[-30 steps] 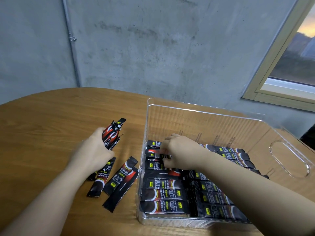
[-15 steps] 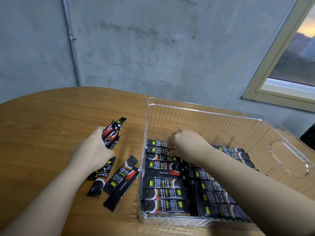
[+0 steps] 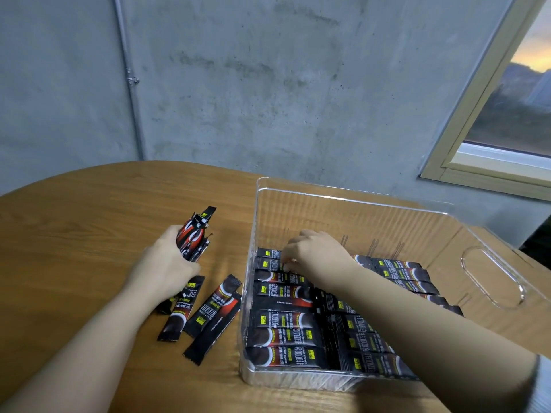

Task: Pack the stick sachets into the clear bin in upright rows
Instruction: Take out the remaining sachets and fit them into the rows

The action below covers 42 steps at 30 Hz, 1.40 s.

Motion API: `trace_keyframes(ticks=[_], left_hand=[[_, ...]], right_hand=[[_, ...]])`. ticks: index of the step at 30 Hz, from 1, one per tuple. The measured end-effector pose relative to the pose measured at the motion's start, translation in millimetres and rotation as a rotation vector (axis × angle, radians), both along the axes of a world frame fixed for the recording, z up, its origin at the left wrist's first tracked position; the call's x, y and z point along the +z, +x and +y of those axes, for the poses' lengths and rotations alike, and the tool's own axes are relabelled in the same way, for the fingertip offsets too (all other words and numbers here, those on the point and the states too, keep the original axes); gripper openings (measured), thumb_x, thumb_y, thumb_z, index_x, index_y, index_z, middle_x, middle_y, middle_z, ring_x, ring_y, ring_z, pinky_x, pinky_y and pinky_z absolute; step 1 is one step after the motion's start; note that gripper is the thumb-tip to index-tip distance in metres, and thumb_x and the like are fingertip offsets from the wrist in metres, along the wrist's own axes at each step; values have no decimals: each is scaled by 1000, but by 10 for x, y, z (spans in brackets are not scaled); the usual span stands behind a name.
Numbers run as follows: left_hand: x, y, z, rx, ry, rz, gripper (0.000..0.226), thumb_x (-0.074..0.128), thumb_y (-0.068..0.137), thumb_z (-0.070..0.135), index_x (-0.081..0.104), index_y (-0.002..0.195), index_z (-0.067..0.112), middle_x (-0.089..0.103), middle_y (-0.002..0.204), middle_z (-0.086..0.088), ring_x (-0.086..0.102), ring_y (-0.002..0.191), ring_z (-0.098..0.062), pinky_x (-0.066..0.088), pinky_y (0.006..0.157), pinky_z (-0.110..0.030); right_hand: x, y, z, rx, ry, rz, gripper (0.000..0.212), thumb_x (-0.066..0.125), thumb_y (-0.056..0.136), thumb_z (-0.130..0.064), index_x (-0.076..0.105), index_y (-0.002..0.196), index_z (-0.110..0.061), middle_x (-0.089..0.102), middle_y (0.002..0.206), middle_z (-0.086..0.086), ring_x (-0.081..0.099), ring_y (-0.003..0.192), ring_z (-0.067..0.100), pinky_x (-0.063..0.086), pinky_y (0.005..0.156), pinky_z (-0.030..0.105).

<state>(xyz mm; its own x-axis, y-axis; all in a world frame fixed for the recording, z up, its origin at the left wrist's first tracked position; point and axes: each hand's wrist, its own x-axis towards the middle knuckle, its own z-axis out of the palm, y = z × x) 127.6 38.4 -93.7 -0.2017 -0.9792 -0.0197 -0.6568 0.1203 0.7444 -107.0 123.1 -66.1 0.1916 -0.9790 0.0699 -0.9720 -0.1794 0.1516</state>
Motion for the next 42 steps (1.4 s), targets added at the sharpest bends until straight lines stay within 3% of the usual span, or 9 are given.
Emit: trace_keyframes(ticks=[4, 10, 16, 18, 21, 29, 32, 38, 42], left_hand=[[123, 125, 132, 49, 51, 210, 32, 70, 73, 0, 52, 93, 18, 66, 85, -8, 64, 79, -29, 50, 70, -36], [509, 270, 464, -4, 86, 519, 30, 74, 75, 3, 62, 96, 20, 69, 88, -6, 65, 81, -24, 45, 64, -31], [917, 225, 737, -153, 64, 585, 41, 83, 62, 13, 68, 99, 20, 74, 88, -3, 70, 86, -23, 53, 81, -43], [1020, 198, 814, -226, 42, 590, 41, 81, 60, 13, 70, 99, 21, 74, 90, -2, 70, 87, -20, 53, 80, -39], [1107, 157, 891, -327, 34, 589, 37, 73, 58, 16, 71, 95, 21, 73, 90, -7, 70, 86, -19, 52, 80, -37], [1119, 140, 898, -402, 52, 570, 49, 75, 62, 19, 68, 110, 20, 74, 102, -4, 69, 98, -20, 50, 95, -45], [1115, 121, 901, -391, 49, 578, 47, 74, 62, 17, 67, 109, 15, 74, 100, -7, 70, 95, -23, 51, 92, -46], [1080, 107, 891, -315, 15, 578, 28, 81, 71, 6, 69, 96, 12, 75, 86, -1, 72, 82, -14, 54, 75, -27], [1089, 129, 900, -359, 10, 674, 37, 82, 48, 21, 71, 81, 9, 74, 77, -8, 72, 71, -17, 53, 58, -17]], right_hand=[[184, 64, 129, -4, -144, -220, 14, 61, 90, -29, 69, 97, -19, 69, 96, -4, 54, 91, 19, 44, 84, 35], [596, 492, 428, 52, -280, -558, 15, 66, 86, -32, 70, 96, -21, 66, 89, -11, 47, 76, 4, 35, 70, 11], [837, 793, 502, 45, -288, -759, 26, 59, 91, -35, 65, 113, -22, 57, 83, -21, 49, 70, -9, 37, 66, 3], [881, 858, 510, 51, -252, -841, 23, 59, 90, -39, 65, 108, -26, 54, 74, -26, 50, 69, -11, 37, 62, 4], [921, 941, 513, 62, -219, -923, 19, 60, 89, -40, 54, 73, -32, 55, 59, -23, 50, 57, -6, 36, 52, 10], [938, 891, 515, 51, -135, -1201, 9, 62, 91, -17, 61, 82, -19, 64, 69, -4, 57, 56, 6, 52, 59, 26], [944, 842, 511, 69, -154, -1217, 17, 59, 92, -10, 61, 76, -16, 65, 69, -2, 54, 53, 5, 49, 56, 22], [863, 644, 441, -132, -424, -1230, 16, 56, 94, -19, 54, 79, -25, 68, 81, 2, 66, 81, 24, 54, 82, 48], [871, 589, 469, -137, -375, -1402, 20, 37, 101, -8, 40, 90, -24, 64, 81, -4, 67, 70, 7, 56, 76, 26]])
